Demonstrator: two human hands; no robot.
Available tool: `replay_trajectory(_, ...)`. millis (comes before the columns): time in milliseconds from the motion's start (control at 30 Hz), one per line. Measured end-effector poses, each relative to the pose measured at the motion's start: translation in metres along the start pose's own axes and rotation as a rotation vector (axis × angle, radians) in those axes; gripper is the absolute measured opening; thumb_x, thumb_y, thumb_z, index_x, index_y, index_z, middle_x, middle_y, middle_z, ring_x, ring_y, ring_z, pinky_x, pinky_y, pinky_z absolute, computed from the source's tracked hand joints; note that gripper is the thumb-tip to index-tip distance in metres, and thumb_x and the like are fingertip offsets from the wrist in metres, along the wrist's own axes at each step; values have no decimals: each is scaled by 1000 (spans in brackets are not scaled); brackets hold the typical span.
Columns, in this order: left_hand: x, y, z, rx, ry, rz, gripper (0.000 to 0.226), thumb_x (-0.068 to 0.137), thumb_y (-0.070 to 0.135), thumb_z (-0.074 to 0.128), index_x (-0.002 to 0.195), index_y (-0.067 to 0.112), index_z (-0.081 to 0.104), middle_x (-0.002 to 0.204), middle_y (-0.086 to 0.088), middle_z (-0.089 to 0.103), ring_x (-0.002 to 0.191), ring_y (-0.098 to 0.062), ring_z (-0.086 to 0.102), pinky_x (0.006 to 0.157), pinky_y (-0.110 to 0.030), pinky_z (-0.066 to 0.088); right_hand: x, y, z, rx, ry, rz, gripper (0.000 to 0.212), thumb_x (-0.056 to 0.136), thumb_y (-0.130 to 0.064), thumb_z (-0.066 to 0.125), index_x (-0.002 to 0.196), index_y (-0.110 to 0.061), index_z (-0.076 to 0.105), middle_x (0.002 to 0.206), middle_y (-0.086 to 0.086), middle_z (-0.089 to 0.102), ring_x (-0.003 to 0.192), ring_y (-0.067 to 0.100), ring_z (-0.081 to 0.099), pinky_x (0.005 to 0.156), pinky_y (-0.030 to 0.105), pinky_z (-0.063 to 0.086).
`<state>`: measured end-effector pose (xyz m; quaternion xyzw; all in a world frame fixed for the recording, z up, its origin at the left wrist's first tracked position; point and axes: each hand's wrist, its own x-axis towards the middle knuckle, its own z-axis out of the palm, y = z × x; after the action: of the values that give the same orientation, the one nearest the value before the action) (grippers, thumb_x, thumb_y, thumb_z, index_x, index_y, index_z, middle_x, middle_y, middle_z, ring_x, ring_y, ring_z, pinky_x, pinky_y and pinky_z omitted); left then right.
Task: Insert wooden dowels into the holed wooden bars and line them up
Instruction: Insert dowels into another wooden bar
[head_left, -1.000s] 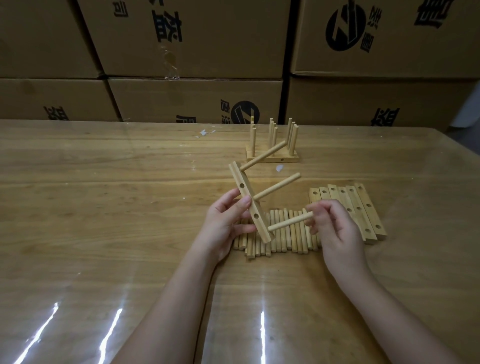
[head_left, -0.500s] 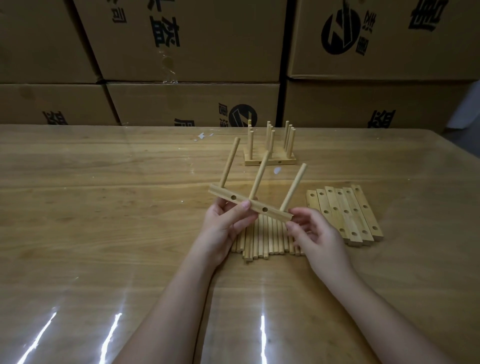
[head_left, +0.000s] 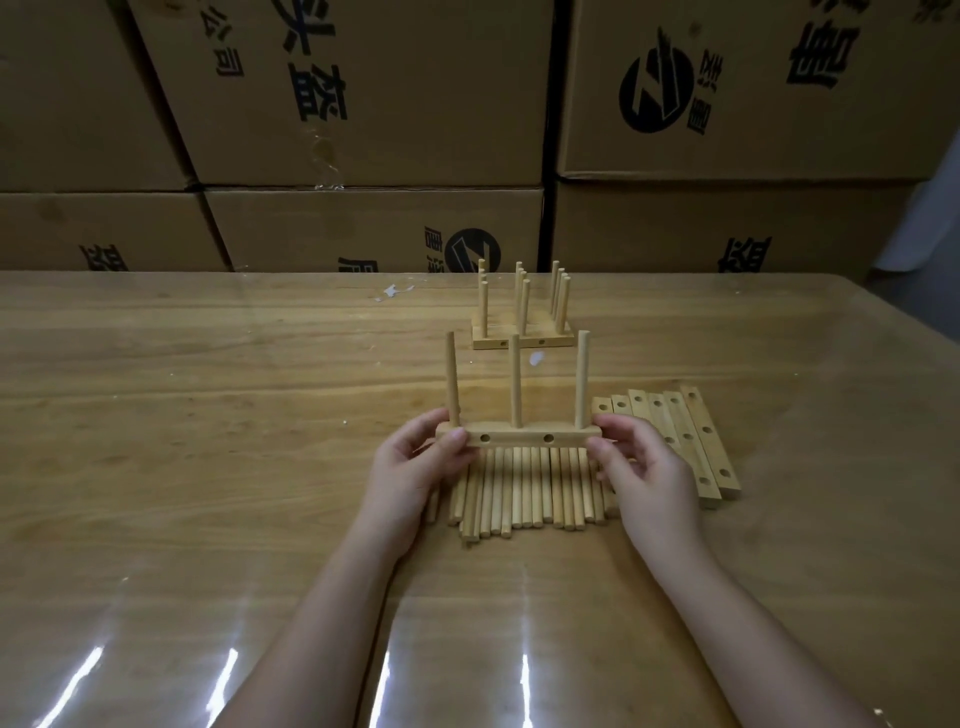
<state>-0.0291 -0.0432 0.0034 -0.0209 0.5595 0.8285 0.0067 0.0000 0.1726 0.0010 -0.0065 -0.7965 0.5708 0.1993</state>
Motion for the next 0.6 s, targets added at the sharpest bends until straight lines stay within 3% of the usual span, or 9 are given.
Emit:
replay_trajectory(67,-5,1,2,245,11,32,36,80,15,69,114,23,60,98,-1,74,91,-13,70,74,-19,55,1,1,-2,-40,15,-16,26,87,-29,61,93,-53,56,92,-25,64,82,-7,59,66,19,49)
replay_trajectory(167,-9,8,2,711,-39,145,43,87,20,66,128,23,54,119,6,60,106,-6,58,89,-19,46,2,5,-4,-76,51,-14,21,86,-33,60,92,-52,56,97,-19,63,86,-7,57,64,14,42)
replay_trajectory(300,-4,20,5,1103,-46,244,33,86,21,69,118,16,64,111,7,60,110,-12,52,97,-29,43,4,8,-5,-99,57,-10,19,85,-34,59,97,-48,57,100,-11,62,86,-2,56,63,14,42)
replay_trajectory(433,5,26,10,1138,-61,251,36,85,20,70,120,14,63,108,8,58,101,-8,54,84,-18,41,4,7,-4,-114,56,-22,24,86,-27,62,107,-38,57,97,-15,61,84,-3,55,61,12,43)
replay_trajectory(600,47,38,17,1143,-71,251,45,85,20,69,128,11,57,122,-4,63,103,-8,52,88,-21,40,4,6,-4,-151,128,-27,23,89,-22,58,110,-30,54,101,-14,53,80,-1,54,55,13,45)
